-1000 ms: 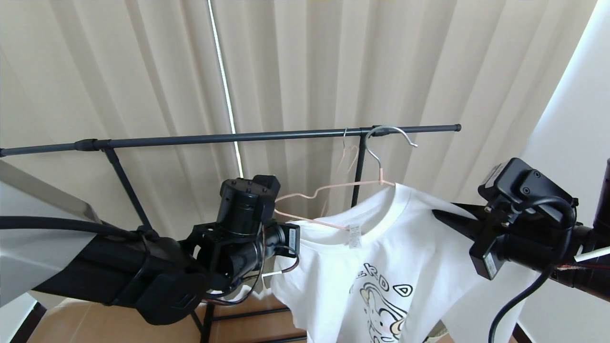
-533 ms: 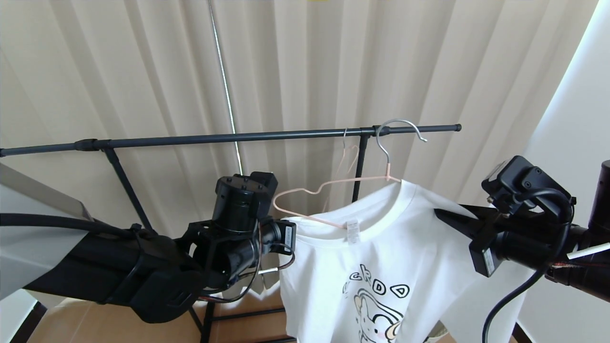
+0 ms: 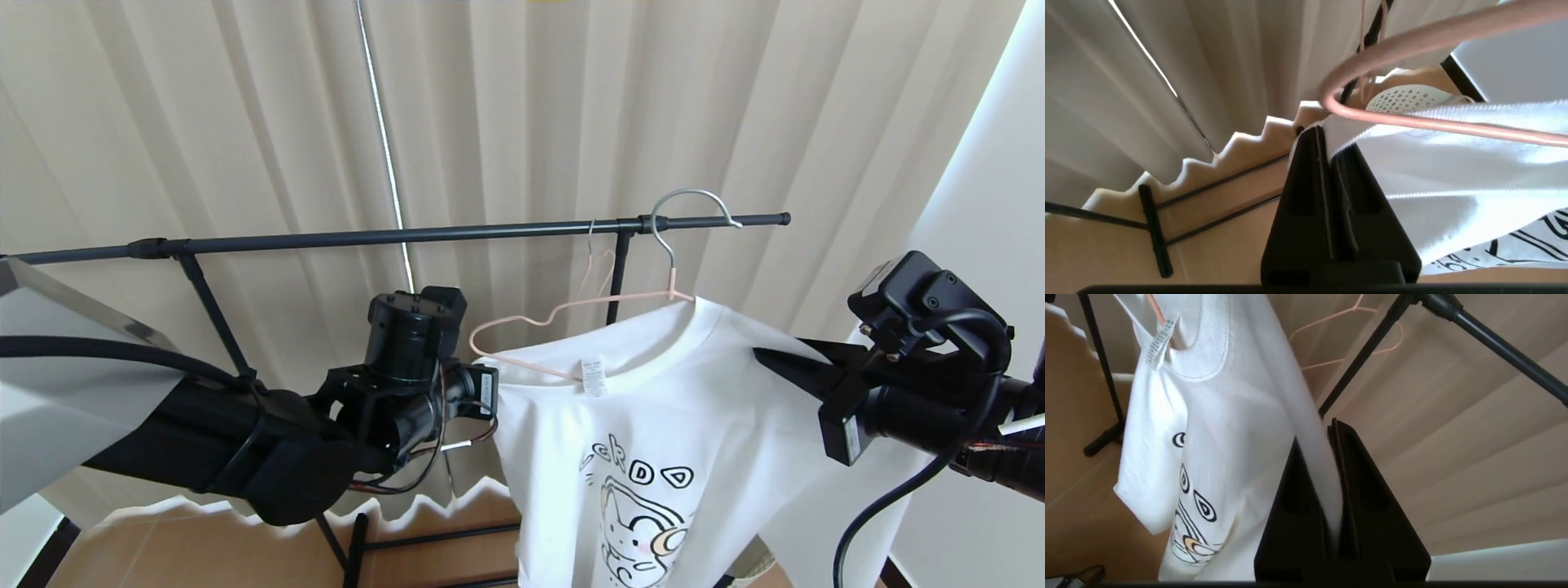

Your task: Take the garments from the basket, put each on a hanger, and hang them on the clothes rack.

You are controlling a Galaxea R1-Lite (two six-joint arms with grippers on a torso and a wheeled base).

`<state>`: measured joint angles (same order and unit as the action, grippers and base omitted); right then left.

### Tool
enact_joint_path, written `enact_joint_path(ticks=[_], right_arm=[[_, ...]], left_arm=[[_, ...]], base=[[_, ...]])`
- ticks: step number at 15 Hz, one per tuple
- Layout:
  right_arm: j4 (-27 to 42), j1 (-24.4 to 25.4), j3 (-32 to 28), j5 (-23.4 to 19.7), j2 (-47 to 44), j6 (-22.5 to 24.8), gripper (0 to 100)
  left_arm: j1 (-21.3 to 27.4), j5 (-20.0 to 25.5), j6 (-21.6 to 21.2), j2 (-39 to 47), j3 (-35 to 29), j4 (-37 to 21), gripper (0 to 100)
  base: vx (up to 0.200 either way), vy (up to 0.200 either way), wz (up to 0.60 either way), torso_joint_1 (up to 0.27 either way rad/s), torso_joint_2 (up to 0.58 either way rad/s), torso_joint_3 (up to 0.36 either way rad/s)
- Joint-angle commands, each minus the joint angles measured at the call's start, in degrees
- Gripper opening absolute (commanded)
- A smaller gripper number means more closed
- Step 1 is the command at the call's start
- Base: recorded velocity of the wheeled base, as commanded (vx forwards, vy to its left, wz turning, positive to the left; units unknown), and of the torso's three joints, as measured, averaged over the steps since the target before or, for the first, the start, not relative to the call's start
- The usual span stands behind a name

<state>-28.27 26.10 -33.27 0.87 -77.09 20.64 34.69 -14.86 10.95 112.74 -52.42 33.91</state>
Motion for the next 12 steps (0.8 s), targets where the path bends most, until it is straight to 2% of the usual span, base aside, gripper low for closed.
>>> enact_joint_path(ticks=[1,7,12], right_arm=[[0.1,0.0,0.2,0.0,0.3,0.0,0],[0.4,0.0,2.0,0.2,0.3,1.2,0],[0.0,0.0,2.0,0.3,-1.3,1.4,0]], left_arm=[[-1.1,-0.1,0.1,0.5,-0.1,0.1,0],[-2.1,-0.3,-1.0,-1.6,-2.6,-0.2,0],[-0.6,-0.5,-8.7,-6.0,-3.0,-0.4,0]], base=[[0.0,0.0,0.0,0.0,0.0,0.0],[0.0,0.0,0.0,0.0,0.0,0.0],[0.0,0.0,0.0,0.0,0.0,0.0]])
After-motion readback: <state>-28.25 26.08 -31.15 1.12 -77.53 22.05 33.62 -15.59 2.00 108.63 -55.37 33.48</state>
